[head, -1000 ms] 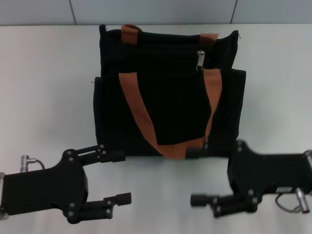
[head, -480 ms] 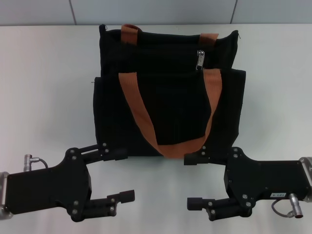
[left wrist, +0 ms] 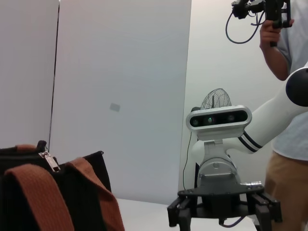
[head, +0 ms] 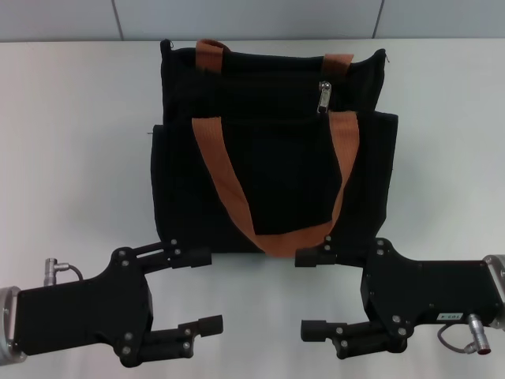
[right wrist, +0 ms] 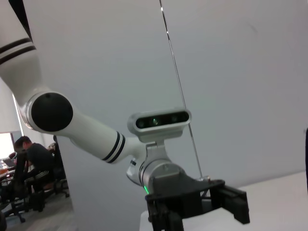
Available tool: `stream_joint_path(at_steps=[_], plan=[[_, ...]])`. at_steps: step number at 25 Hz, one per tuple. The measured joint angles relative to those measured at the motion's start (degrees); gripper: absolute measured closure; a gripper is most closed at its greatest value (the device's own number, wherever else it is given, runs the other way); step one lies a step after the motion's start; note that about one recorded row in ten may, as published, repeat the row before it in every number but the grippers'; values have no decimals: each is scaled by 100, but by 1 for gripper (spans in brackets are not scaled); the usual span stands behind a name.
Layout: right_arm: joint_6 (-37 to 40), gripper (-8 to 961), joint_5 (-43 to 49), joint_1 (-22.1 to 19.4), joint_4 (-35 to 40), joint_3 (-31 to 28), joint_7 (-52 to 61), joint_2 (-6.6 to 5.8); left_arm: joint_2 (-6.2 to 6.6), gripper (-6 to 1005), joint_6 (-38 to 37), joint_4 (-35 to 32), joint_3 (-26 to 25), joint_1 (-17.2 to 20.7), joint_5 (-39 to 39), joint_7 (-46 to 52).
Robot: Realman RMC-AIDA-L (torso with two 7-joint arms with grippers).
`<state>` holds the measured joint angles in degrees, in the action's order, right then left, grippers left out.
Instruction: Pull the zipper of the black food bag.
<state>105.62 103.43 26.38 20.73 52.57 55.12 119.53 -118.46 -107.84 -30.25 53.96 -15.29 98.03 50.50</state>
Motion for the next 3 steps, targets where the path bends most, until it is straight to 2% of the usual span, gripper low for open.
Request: stream_joint_path(at_steps=[3], plan=[[16,123,-73,0,-19,9,-101,0,-2,256,2,53,3,0,2,-2]])
